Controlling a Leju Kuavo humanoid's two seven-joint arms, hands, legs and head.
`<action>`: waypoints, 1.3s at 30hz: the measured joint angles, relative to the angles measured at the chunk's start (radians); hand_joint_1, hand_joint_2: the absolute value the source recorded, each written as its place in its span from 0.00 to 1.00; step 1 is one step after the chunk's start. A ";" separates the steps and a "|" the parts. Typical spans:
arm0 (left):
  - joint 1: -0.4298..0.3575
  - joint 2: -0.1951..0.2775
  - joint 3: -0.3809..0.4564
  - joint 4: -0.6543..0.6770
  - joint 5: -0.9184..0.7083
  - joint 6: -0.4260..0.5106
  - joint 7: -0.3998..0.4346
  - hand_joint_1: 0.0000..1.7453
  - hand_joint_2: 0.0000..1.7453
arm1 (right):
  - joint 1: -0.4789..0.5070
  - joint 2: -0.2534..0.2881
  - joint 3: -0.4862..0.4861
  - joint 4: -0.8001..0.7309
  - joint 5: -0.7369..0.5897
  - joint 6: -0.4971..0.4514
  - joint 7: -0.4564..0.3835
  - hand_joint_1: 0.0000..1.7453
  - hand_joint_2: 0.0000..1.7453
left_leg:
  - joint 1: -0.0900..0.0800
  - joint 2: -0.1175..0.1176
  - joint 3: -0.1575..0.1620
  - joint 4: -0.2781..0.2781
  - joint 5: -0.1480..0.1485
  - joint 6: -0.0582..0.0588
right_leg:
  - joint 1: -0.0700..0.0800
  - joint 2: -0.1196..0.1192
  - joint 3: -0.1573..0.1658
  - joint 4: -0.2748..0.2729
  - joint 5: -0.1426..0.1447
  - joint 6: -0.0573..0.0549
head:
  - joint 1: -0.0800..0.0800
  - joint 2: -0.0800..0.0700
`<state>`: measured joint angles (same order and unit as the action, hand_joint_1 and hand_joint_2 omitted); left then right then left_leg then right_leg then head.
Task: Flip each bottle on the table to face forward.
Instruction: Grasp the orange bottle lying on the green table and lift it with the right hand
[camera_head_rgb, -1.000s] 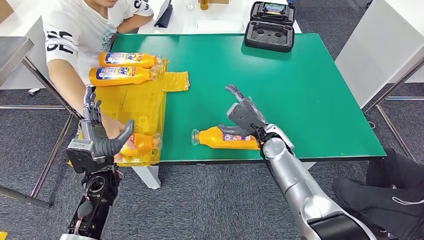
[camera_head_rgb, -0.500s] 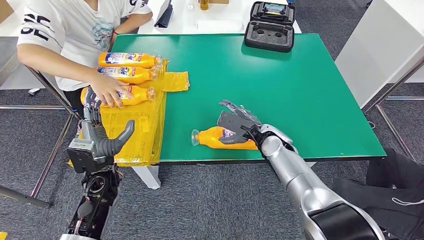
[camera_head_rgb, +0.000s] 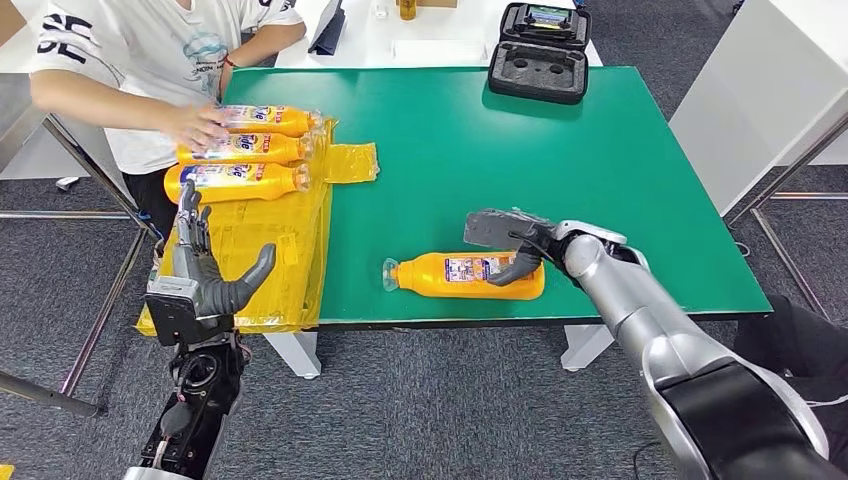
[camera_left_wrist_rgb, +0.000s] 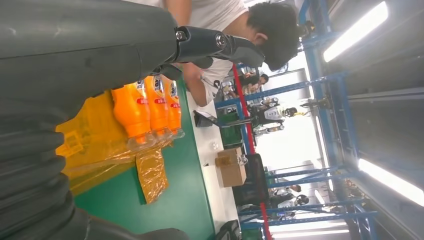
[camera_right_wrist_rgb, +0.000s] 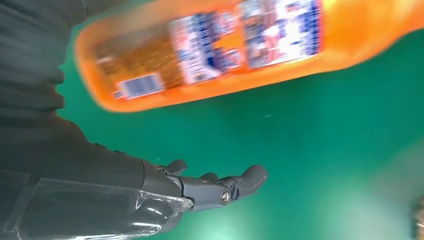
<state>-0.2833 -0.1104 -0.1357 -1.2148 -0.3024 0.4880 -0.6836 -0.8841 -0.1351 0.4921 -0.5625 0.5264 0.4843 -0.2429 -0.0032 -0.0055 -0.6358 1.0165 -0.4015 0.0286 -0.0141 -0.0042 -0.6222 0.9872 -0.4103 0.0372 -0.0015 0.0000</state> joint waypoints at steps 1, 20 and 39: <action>0.000 0.001 -0.001 0.002 0.002 0.003 0.000 0.00 1.00 | -0.006 -0.012 0.009 0.003 0.000 0.007 0.000 0.00 1.00 | 0.000 0.000 0.000 0.000 0.000 0.000 | 0.000 0.000 0.000 0.000 0.000 0.000 | 0.000 0.000; 0.003 0.008 0.000 0.009 0.014 0.021 -0.003 0.00 1.00 | -0.090 -0.054 0.122 0.064 -0.019 0.060 0.014 0.00 1.00 | 0.000 0.000 0.000 0.000 0.000 0.000 | 0.000 0.000 0.000 0.000 0.000 0.000 | 0.000 0.000; 0.007 0.009 0.000 0.020 0.017 0.035 -0.012 0.00 1.00 | -0.082 0.048 0.175 0.132 -0.015 -0.012 0.017 0.00 1.00 | 0.001 0.000 0.000 0.000 0.000 0.000 | 0.001 0.000 0.000 0.000 0.000 0.000 | 0.000 0.000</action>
<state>-0.2761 -0.1015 -0.1357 -1.1952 -0.2851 0.5234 -0.6954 -0.9659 -0.0875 0.6673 -0.4309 0.5116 0.4723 -0.2257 -0.0021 -0.0055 -0.6359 1.0164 -0.4014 0.0284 -0.0136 -0.0041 -0.6222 0.9874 -0.4100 0.0377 -0.0017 0.0000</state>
